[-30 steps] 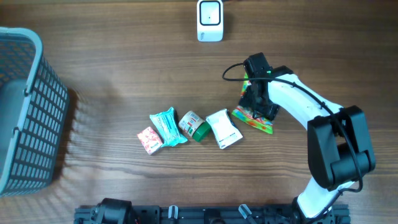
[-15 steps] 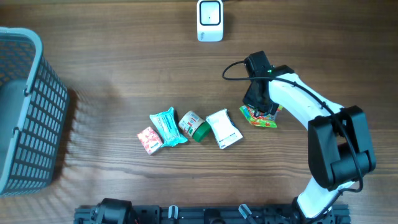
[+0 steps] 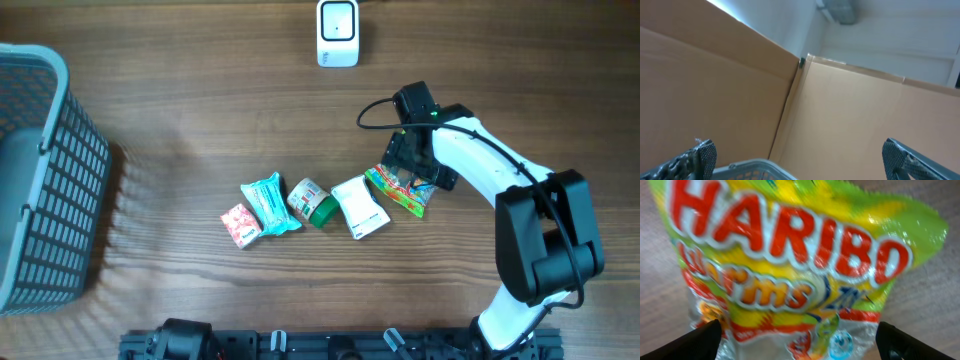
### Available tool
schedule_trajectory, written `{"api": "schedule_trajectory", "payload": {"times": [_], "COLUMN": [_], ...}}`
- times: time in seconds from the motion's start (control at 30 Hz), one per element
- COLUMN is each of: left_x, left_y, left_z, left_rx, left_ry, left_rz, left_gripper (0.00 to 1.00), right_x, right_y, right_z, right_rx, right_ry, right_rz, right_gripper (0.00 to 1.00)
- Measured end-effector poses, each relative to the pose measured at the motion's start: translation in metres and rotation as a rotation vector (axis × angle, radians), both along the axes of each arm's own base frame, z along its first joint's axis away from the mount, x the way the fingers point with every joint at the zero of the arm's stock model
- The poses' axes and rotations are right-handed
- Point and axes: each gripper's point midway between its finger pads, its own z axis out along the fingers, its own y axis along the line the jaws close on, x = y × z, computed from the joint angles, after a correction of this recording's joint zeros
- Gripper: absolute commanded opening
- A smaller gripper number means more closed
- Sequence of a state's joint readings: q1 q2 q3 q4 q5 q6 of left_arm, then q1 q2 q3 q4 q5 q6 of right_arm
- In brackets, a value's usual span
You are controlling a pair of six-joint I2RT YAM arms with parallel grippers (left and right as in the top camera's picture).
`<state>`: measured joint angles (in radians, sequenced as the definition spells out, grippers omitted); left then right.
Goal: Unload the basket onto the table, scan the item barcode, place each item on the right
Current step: 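Move the right gripper down onto the Haribo bag and grasp it, then lift the Haribo bag with the right gripper toward the scanner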
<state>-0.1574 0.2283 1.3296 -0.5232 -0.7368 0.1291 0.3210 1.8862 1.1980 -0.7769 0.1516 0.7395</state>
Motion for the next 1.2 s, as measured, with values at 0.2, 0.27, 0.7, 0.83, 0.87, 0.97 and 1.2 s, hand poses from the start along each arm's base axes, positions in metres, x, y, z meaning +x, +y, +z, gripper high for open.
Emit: {"api": "schedule_trajectory", "payload": {"times": [0.2,0.27,0.7,0.83,0.87,0.97,1.2], "left_x": [0.005,0.006,0.023,0.027,0.027,0.031,0.042], "left_y": [-0.001,-0.001,-0.003,-0.004,-0.004,-0.005,-0.02], "left_z": [-0.008,-0.01,-0.049,-0.061,-0.065,-0.082,-0.105], "left_rx": [0.007,0.009,0.04,0.05,0.052,0.064,0.111], "left_ry": [0.045,0.058,0.264,0.328,0.346,0.429,0.537], "left_rz": [0.0,0.0,0.003,0.002,0.002,0.001,-0.1], "left_gripper": [1.0,1.0,1.0,1.0,1.0,1.0,1.0], "right_x": [0.003,0.006,0.006,0.002,-0.001,-0.015,-0.031], "right_y": [0.002,0.003,0.066,0.108,0.118,0.149,0.167], "right_z": [-0.011,-0.013,0.039,0.125,0.143,0.193,0.246], "right_rx": [0.005,0.0,0.428,0.728,0.792,1.033,1.345], "right_ry": [-0.006,-0.005,0.094,-0.1,-0.148,-0.307,-0.414], "right_rz": [-0.028,-0.034,0.21,0.543,0.627,0.904,1.041], "right_gripper": [0.13,0.05,0.04,0.04,0.04,0.04,0.05]}}
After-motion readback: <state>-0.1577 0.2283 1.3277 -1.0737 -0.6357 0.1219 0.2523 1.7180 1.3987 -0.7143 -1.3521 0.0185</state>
